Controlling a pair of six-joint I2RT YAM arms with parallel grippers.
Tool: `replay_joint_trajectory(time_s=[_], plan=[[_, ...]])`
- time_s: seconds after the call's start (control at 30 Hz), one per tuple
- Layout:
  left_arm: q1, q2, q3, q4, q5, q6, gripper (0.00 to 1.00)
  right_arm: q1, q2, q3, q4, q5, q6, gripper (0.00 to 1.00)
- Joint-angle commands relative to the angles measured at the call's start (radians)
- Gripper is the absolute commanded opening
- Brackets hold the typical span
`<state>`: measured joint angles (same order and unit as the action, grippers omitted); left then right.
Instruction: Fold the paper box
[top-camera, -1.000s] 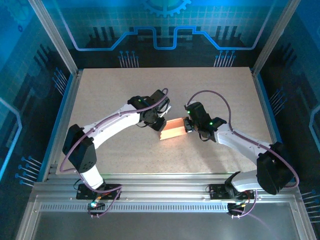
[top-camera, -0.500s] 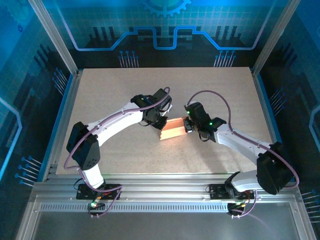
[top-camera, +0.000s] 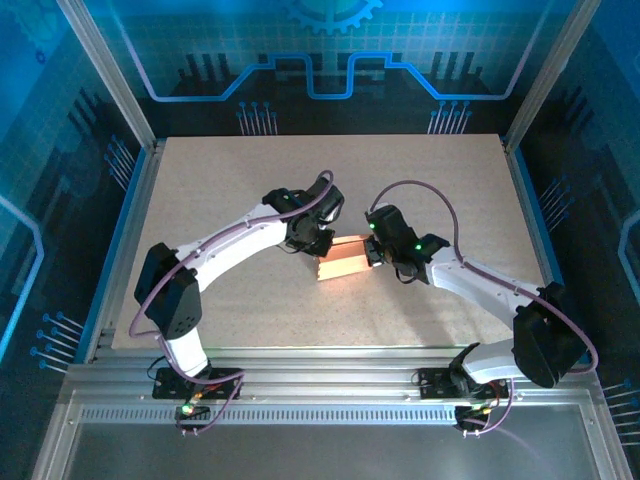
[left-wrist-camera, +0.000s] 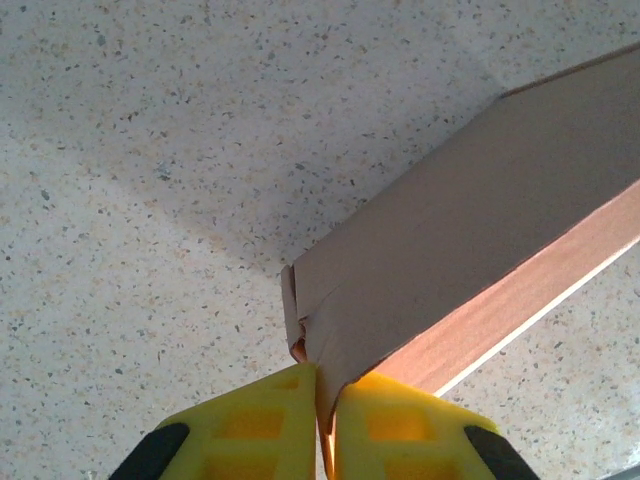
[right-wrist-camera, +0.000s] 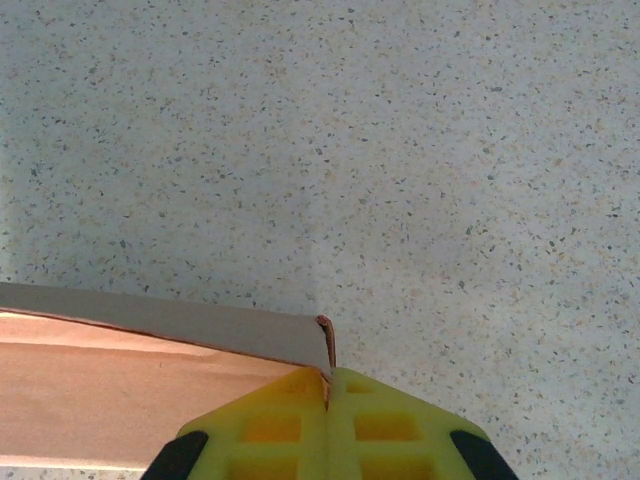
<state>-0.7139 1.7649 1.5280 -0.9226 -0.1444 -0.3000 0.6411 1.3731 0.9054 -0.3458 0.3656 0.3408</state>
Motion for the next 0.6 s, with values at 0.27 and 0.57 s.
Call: replay_joint_trajectory(time_s=[0.27, 0.57], plan=[[-0.001, 0.057, 0.091, -0.050, -0.049, -0.091, 0.12, 0.031, 0.031, 0.008, -0.091, 0.012, 0.033, 0.00], [0.008, 0.075, 0.092, -0.047, -0.063, -0.168, 0.13, 0.047, 0.032, 0.009, -0.101, 0.048, 0.056, 0.00]])
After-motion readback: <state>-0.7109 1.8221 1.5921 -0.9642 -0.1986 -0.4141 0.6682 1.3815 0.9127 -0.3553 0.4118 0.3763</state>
